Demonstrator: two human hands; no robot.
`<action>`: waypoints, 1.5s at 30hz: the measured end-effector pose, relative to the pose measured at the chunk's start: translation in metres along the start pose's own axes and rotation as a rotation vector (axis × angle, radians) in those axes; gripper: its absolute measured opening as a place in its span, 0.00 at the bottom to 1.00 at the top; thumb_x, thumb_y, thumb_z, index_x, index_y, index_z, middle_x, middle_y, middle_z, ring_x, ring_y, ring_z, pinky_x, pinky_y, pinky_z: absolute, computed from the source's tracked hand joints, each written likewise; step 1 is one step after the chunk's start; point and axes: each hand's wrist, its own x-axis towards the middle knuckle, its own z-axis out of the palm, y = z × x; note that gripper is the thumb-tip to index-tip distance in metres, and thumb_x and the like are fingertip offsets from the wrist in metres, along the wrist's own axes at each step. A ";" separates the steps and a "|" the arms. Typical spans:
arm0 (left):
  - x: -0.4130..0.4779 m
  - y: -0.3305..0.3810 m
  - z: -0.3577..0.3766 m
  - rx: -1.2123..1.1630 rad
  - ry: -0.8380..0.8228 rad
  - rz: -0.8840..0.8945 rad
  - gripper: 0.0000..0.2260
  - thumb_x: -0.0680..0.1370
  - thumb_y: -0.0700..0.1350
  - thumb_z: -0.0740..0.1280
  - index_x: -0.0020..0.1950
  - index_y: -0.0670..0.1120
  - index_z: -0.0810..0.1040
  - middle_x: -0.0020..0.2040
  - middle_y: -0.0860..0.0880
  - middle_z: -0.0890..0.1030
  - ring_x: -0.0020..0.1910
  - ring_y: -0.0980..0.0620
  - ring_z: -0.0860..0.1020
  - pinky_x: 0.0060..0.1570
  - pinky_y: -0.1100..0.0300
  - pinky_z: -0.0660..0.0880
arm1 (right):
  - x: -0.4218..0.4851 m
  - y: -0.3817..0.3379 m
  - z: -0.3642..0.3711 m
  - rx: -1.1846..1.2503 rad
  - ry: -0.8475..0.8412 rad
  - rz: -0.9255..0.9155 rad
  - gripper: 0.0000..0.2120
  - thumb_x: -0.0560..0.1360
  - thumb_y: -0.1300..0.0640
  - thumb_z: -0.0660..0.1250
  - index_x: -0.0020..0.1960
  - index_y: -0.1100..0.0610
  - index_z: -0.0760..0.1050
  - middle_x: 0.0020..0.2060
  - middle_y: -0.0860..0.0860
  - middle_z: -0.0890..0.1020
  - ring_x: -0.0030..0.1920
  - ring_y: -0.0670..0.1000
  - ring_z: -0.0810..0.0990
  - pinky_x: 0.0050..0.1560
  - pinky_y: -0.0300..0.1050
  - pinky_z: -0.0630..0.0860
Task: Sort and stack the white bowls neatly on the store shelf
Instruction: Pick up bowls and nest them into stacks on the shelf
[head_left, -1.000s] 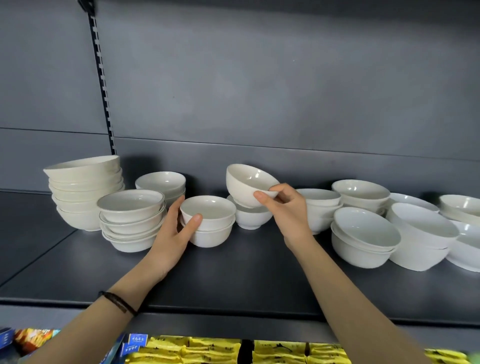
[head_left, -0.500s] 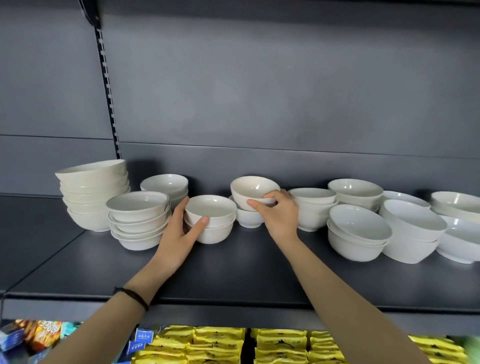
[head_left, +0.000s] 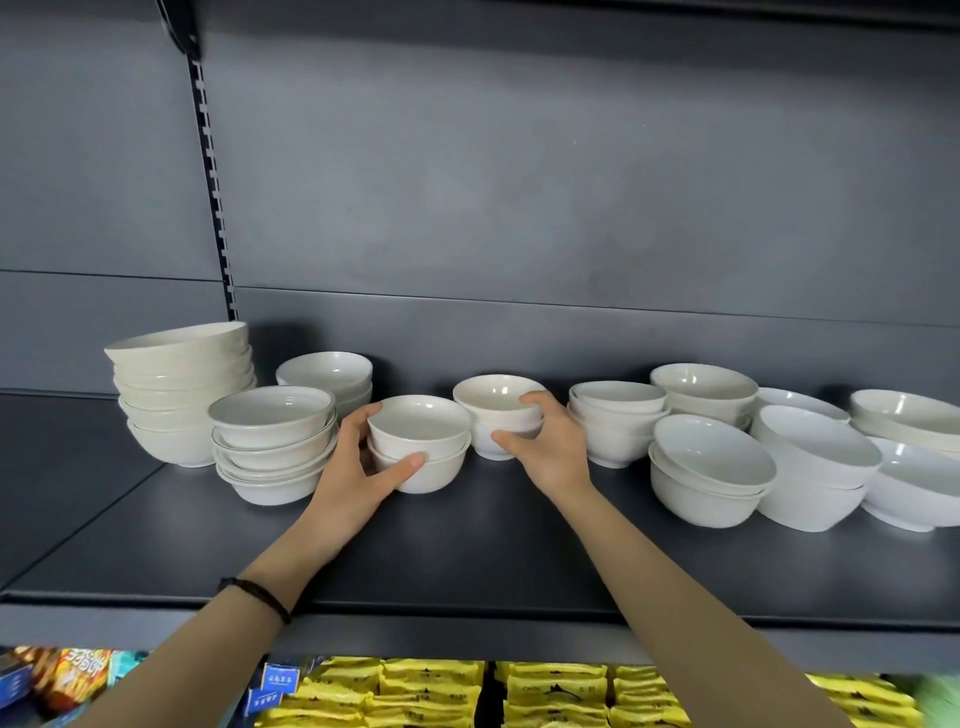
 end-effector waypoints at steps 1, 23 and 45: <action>-0.001 0.000 0.000 -0.007 -0.005 0.000 0.29 0.72 0.40 0.75 0.68 0.52 0.65 0.63 0.57 0.74 0.62 0.54 0.75 0.61 0.59 0.73 | 0.000 0.001 0.001 0.011 0.003 -0.002 0.28 0.67 0.55 0.77 0.64 0.53 0.71 0.59 0.51 0.77 0.60 0.52 0.74 0.54 0.42 0.71; -0.006 0.022 0.070 -0.067 -0.319 -0.020 0.30 0.72 0.39 0.74 0.69 0.51 0.63 0.65 0.52 0.74 0.60 0.56 0.77 0.53 0.67 0.76 | 0.027 -0.011 -0.155 -0.385 -0.087 -0.179 0.06 0.74 0.56 0.71 0.50 0.54 0.82 0.46 0.44 0.81 0.48 0.44 0.77 0.44 0.27 0.67; -0.001 0.017 0.093 -0.170 -0.339 -0.046 0.23 0.72 0.44 0.75 0.59 0.53 0.64 0.62 0.53 0.75 0.60 0.53 0.75 0.53 0.60 0.76 | 0.048 0.033 -0.155 -0.382 -0.172 -0.173 0.09 0.74 0.53 0.72 0.37 0.51 0.74 0.39 0.46 0.76 0.39 0.43 0.72 0.43 0.40 0.65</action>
